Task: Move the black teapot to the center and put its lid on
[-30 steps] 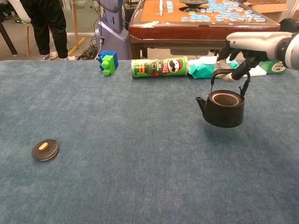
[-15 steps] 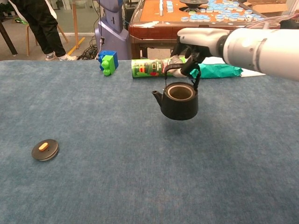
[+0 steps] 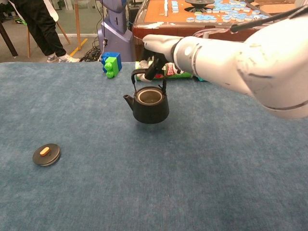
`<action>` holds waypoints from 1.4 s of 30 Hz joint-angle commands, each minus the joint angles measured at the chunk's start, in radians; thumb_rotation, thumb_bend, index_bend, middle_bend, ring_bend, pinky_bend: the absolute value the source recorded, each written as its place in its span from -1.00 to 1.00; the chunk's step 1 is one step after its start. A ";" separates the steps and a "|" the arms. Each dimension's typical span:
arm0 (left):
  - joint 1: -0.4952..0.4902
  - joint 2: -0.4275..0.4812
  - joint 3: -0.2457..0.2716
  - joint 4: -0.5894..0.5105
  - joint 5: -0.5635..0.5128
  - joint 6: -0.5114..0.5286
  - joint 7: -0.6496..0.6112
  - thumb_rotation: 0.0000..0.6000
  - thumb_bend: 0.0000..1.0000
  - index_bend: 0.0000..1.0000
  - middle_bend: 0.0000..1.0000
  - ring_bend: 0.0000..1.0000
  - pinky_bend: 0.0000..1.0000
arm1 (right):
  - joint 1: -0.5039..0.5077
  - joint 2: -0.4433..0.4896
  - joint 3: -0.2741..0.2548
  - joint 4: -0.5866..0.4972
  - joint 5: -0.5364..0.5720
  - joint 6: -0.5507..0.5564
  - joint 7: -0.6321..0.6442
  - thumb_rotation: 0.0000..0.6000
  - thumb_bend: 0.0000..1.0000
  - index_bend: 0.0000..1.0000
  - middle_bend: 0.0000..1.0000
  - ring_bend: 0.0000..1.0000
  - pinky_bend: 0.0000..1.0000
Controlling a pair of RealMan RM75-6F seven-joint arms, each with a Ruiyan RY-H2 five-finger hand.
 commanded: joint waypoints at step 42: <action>0.023 -0.006 -0.003 0.043 -0.013 -0.001 -0.037 1.00 -0.51 -0.78 -1.00 -1.00 -1.00 | 0.089 -0.051 0.021 0.069 0.134 -0.035 -0.123 1.00 -0.76 -0.90 -0.92 -1.00 -1.00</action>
